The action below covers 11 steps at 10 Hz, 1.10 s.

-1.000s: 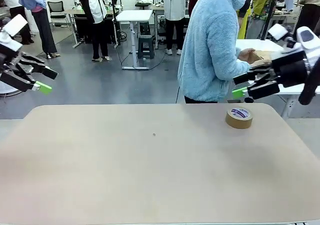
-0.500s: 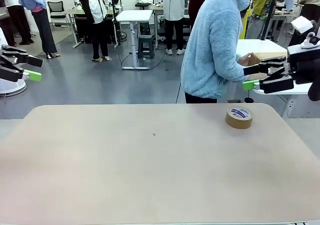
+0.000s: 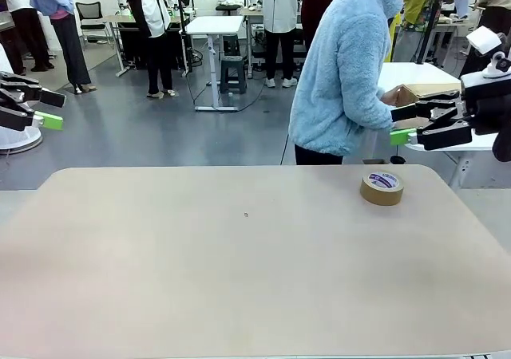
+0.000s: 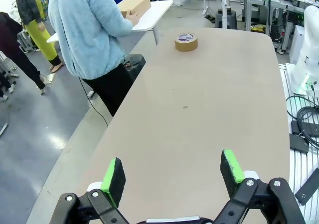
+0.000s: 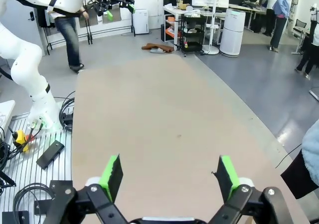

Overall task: Wrap the clocks to prevent damage.
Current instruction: After the human seals the box with tape, release both hands from the side flaps of the Package Box.

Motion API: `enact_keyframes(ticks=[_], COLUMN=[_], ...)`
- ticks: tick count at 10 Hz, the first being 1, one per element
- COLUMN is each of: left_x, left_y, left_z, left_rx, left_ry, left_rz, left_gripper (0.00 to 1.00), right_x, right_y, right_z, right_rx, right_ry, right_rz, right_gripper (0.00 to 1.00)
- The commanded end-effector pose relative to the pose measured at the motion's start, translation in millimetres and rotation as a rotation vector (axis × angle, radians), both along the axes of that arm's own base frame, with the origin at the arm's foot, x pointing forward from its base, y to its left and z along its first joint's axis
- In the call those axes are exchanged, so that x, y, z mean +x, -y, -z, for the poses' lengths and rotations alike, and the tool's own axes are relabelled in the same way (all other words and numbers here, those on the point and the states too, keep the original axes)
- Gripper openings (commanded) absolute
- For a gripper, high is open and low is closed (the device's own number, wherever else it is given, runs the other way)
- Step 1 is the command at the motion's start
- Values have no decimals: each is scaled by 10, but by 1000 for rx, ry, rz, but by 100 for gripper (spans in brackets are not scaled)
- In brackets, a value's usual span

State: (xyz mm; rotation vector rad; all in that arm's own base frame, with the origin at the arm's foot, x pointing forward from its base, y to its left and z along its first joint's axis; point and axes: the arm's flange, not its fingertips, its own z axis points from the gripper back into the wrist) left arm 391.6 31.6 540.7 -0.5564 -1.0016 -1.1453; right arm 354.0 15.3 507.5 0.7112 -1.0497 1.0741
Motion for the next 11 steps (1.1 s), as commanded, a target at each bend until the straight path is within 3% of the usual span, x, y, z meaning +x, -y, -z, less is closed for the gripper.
enact_keyframes(ticks=[1, 11], left_x=[3, 3], left_y=[35, 35], left_z=[3, 3], left_rx=[-7, -7], left_ry=[0, 0], left_rz=[-9, -9], left_gripper=[100, 100], right_x=[19, 19], right_y=[-21, -21], right_z=[4, 4], right_rx=[14, 14], right_ry=[2, 2], right_rz=[-1, -1], right_gripper=[100, 100])
